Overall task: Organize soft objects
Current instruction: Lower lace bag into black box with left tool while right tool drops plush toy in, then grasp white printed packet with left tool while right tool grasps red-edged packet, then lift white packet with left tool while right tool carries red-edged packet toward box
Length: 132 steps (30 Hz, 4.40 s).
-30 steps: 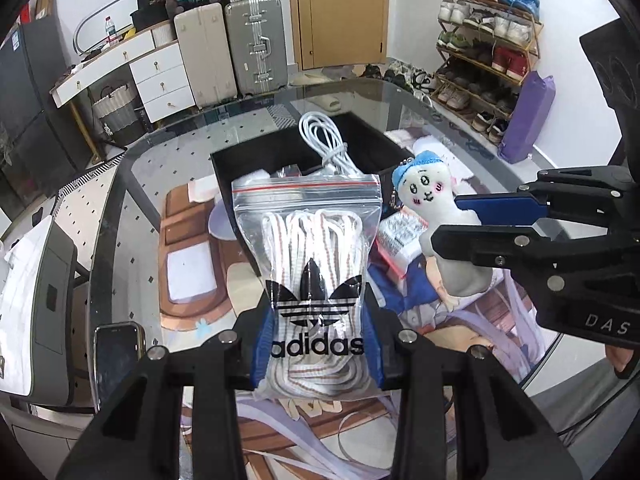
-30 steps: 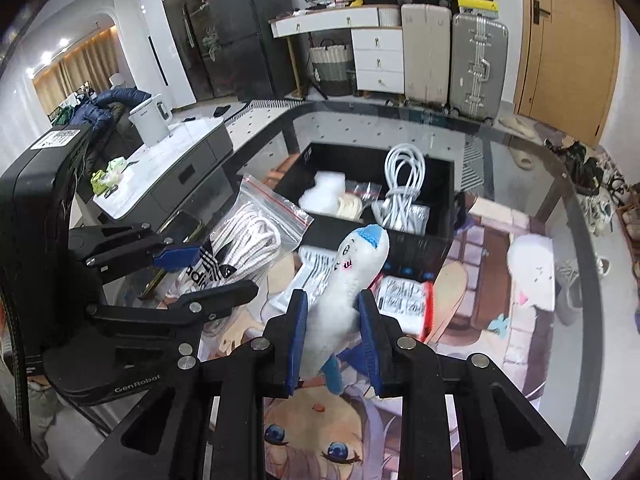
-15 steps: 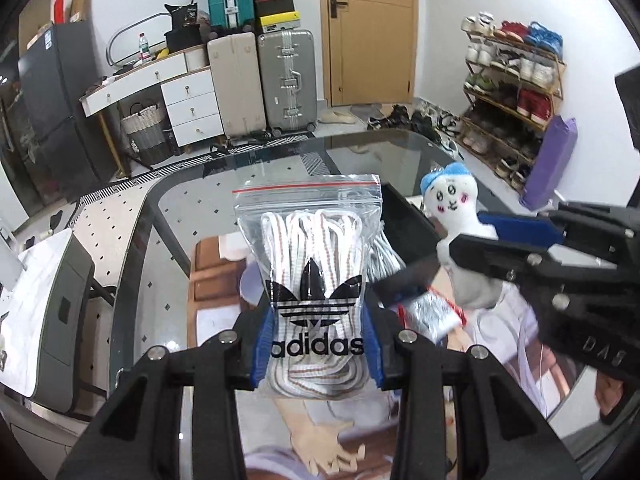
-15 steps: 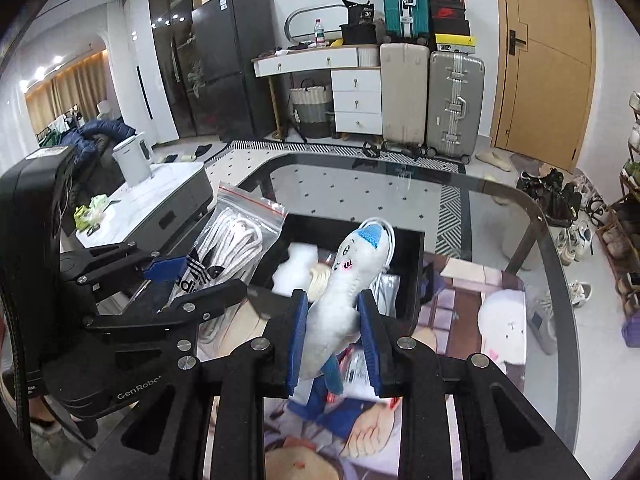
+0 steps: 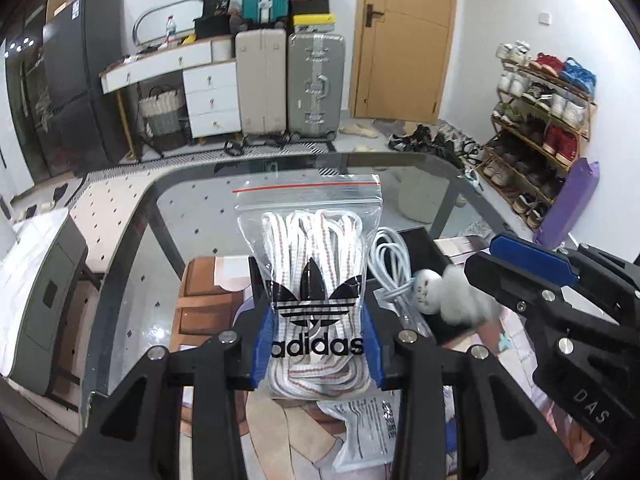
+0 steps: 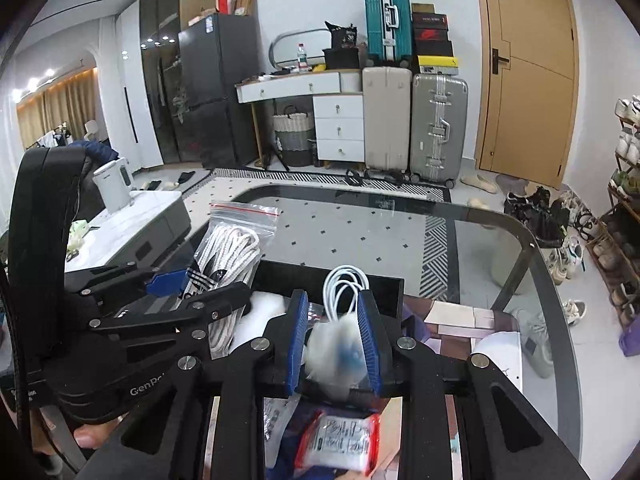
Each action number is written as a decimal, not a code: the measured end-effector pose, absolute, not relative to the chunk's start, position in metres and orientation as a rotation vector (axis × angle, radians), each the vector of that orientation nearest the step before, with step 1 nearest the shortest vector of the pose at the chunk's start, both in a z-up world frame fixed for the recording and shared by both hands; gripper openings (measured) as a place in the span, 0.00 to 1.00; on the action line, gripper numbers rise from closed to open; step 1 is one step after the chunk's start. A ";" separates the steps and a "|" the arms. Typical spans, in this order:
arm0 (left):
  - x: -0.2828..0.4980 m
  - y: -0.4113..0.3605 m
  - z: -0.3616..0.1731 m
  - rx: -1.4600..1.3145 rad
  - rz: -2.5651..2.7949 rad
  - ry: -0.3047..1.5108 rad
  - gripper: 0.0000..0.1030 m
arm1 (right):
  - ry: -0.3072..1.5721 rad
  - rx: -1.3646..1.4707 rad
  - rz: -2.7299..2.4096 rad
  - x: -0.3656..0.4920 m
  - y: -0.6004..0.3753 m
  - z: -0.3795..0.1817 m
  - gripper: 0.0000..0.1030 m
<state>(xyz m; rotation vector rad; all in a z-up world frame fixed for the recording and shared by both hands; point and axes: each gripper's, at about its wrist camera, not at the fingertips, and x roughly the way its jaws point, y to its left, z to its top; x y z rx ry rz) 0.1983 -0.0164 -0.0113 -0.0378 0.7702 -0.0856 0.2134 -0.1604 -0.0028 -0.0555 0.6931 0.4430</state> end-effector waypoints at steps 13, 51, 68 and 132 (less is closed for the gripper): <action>0.215 -0.026 -0.037 -0.037 -0.070 0.848 0.44 | 0.804 -0.017 0.423 0.229 -0.168 -0.030 0.25; 0.134 -0.012 -0.047 0.027 -0.137 0.879 0.75 | 1.035 -0.076 0.479 0.192 -0.195 -0.093 0.67; 0.135 -0.016 -0.063 0.068 -0.142 0.922 0.75 | 1.108 -0.140 0.478 0.193 -0.159 -0.125 0.72; 0.116 -0.020 -0.053 0.096 -0.210 0.975 0.36 | 1.046 -0.175 0.550 0.146 -0.162 -0.072 0.53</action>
